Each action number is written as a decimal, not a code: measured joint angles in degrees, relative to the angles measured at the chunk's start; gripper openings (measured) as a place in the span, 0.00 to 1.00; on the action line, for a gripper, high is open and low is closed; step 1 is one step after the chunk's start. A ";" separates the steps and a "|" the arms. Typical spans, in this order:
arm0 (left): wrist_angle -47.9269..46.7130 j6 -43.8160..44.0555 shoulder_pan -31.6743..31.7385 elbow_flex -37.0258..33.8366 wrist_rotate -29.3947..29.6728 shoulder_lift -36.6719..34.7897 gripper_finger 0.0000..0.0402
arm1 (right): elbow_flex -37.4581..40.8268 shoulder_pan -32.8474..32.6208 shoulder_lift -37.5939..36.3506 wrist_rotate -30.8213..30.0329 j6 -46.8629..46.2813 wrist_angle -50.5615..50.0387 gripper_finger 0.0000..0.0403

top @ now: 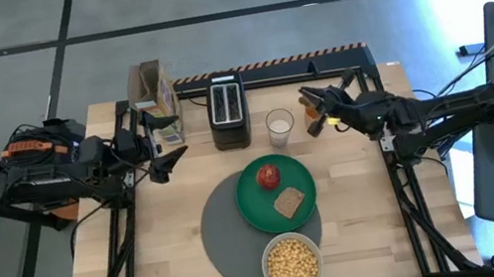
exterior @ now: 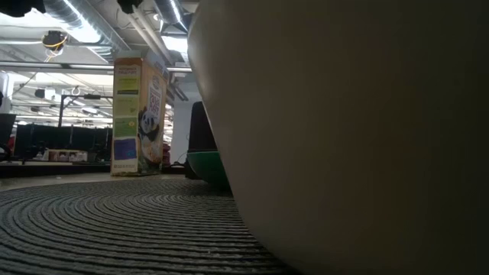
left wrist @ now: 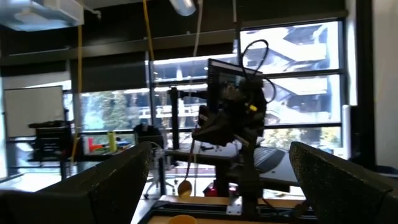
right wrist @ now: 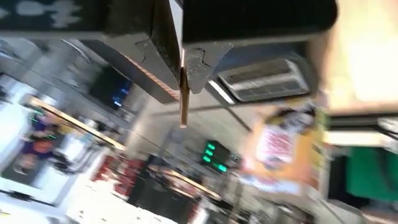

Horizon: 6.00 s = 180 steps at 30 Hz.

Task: Arrange a breakfast setting
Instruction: Put the gold spoon on the gray table mat beside the white bowl

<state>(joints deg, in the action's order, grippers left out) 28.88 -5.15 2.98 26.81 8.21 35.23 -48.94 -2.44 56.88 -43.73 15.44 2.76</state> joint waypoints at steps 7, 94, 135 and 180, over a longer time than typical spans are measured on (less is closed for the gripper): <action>-0.01 -1.11 -0.04 0.21 -5.89 2.30 0.94 | -2.16 -1.83 0.46 9.30 -3.56 0.64 0.00; 8.46 -152.58 -19.99 26.97 22.82 58.30 0.68 | -2.09 -3.54 17.00 49.33 -33.58 20.08 0.00; 9.22 -143.66 -22.89 26.97 30.92 58.30 0.03 | -2.07 -1.64 16.61 49.78 -32.92 16.56 0.00; 18.22 -78.11 -37.10 26.95 50.62 58.26 0.03 | -1.96 -4.44 2.84 43.38 18.03 4.15 0.69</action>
<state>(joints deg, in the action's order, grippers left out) 47.11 -83.26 -34.11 53.76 58.83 93.49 -50.89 -6.88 59.72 -0.35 33.47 6.92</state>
